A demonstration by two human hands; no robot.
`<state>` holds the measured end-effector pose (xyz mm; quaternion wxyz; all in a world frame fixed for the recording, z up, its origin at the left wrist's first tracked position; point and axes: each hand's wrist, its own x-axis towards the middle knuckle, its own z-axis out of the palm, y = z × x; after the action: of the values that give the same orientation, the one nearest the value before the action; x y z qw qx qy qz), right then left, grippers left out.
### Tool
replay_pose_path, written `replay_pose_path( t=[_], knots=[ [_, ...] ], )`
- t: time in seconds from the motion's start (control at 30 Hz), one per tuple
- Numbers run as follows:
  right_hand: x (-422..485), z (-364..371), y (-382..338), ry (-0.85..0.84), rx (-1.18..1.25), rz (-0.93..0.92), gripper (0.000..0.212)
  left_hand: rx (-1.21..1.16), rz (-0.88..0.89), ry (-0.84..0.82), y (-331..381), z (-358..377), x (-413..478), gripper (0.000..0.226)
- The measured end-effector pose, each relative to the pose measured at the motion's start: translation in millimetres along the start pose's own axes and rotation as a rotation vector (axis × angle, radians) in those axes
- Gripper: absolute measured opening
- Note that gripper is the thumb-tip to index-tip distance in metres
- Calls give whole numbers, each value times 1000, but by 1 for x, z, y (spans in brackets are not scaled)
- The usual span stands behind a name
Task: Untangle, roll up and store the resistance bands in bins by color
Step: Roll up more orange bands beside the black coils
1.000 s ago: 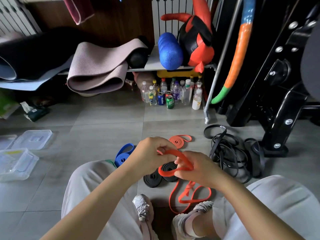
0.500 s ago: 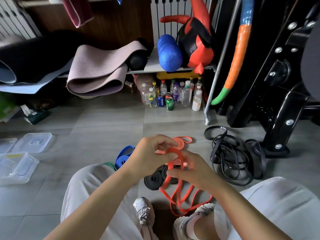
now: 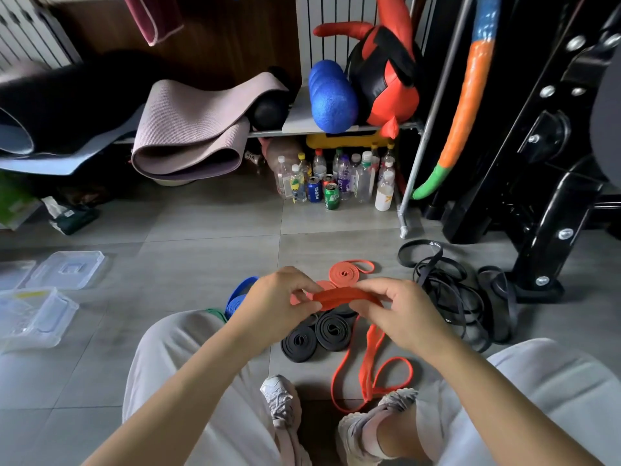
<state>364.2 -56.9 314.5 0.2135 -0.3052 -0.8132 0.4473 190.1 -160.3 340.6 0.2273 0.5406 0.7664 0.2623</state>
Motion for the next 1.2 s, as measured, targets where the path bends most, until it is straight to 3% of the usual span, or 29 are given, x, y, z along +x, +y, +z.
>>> replay_pose_path(
  t=[0.1,0.2,0.3,0.33,0.43,0.5,0.6,0.73,0.87,0.97,1.1,1.2],
  knots=[
    [0,2,-6,-73,-202,-85,20,252,38,-49,10,4,1,25],
    [0,1,-11,-112,-303,-136,26,337,26,-144,18,4,3,47],
    [-1,-1,-18,-107,-200,-172,20,346,62,-134,23,7,1,16],
    [-1,-2,-20,-98,-164,-176,22,323,75,-106,21,9,0,24],
    [0,-8,-21,-67,-58,-119,26,113,121,-10,19,11,-3,28],
    [0,-8,-20,-49,53,-59,29,-57,73,22,17,10,-1,7],
    [-2,-7,-16,-12,250,32,27,-284,46,70,10,9,0,26],
    [-5,-2,-11,-21,348,48,20,-559,-1,85,9,11,-2,34],
    [-7,7,-10,47,418,58,19,-860,-99,46,14,19,-4,19],
    [-7,10,-12,167,374,-5,17,-1086,-148,-25,10,24,-5,41],
    [-6,10,-13,226,401,6,29,-1157,-173,-56,8,26,-5,45],
    [-6,8,-15,146,352,6,27,-1214,-174,10,9,28,-4,30]
  ],
)
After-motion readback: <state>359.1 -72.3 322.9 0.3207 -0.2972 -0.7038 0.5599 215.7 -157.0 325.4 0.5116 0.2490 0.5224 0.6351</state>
